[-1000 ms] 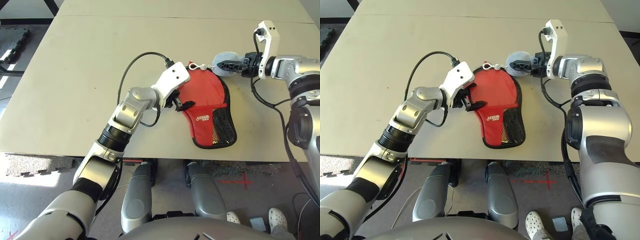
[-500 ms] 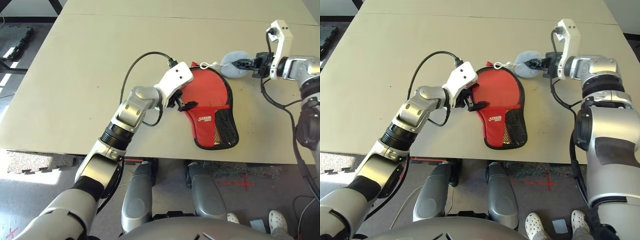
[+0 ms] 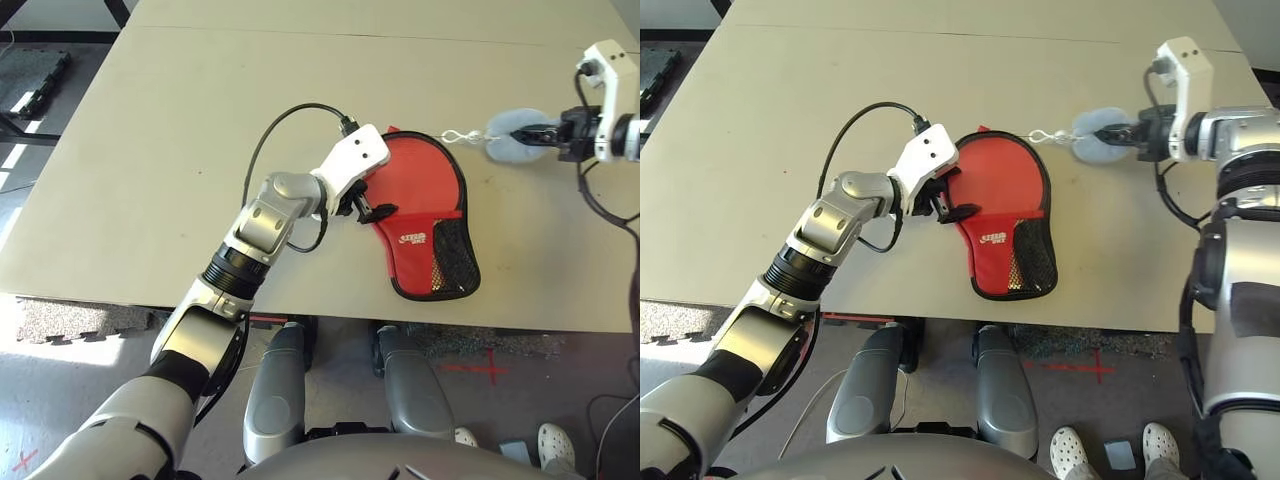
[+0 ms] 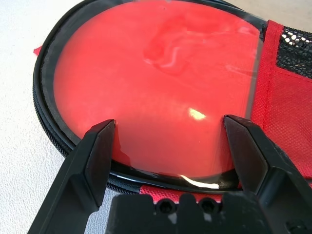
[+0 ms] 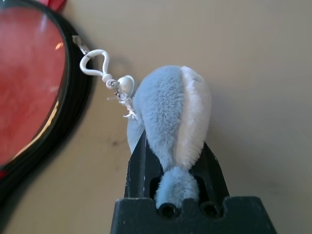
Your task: Store the ping-pong paddle in its case and zip it.
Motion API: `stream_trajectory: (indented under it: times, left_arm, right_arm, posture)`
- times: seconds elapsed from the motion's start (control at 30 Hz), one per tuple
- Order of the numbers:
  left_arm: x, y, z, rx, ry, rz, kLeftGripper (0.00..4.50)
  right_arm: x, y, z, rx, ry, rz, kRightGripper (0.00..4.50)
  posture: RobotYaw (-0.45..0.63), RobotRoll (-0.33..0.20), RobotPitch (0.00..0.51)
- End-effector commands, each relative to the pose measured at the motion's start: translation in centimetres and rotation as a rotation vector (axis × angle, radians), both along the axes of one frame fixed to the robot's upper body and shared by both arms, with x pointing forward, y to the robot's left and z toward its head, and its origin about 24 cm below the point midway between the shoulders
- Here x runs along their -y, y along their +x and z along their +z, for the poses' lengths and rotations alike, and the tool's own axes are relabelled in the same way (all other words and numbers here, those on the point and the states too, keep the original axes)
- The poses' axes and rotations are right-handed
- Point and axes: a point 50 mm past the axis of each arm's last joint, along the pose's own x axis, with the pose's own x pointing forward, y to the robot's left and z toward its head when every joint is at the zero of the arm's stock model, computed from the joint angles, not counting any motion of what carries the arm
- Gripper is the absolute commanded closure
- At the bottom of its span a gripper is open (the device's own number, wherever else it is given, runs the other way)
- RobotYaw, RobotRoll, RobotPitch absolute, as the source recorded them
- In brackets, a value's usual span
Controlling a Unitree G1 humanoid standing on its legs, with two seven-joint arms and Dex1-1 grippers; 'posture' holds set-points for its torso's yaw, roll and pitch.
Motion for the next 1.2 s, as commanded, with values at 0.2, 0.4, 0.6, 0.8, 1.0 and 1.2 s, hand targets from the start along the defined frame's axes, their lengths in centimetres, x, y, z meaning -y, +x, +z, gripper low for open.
stream_trajectory:
  times: [0.2, 0.4, 0.6, 0.8, 1.0, 1.2]
  left_arm:
    - [-0.5, -0.1, -4.2, -0.158, 0.095, 0.036, 0.0]
    - [-0.4, 0.1, -4.3, -0.158, 0.102, 0.033, 0.0]
    - [-0.4, 0.1, -4.4, -0.161, 0.106, 0.036, 0.0]
    - [-0.7, 0.2, -4.6, -0.166, 0.113, 0.05, 0.0]
    - [-0.7, 0.3, -4.7, -0.166, 0.112, 0.055, 0.0]
    - [-0.7, 0.3, -4.7, -0.162, 0.11, 0.058, 0.0]
  right_arm:
    - [1.4, -3.4, -0.9, -0.23, 0.023, 0.204, 4.3]
    - [-0.7, -7.1, -3.0, -0.421, 0.067, 0.393, 4.3]
    - [-2.3, -9.3, -4.1, -0.536, 0.135, 0.492, 4.31]
    - [-3.3, -10.8, -5.2, -0.612, 0.173, 0.557, 4.31]
    - [-3.6, -11.9, -5.8, -0.659, 0.154, 0.6, 4.32]
    - [-3.1, -11.1, -5.0, -0.591, 0.111, 0.596, 4.32]
  posture:
    - [-0.1, 0.0, 0.279]
    - [-0.12, 0.0, 0.281]
    - [-0.12, 0.0, 0.282]
    - [-0.12, 0.0, 0.283]
    - [-0.12, 0.0, 0.284]
    - [-0.12, 0.0, 0.276]
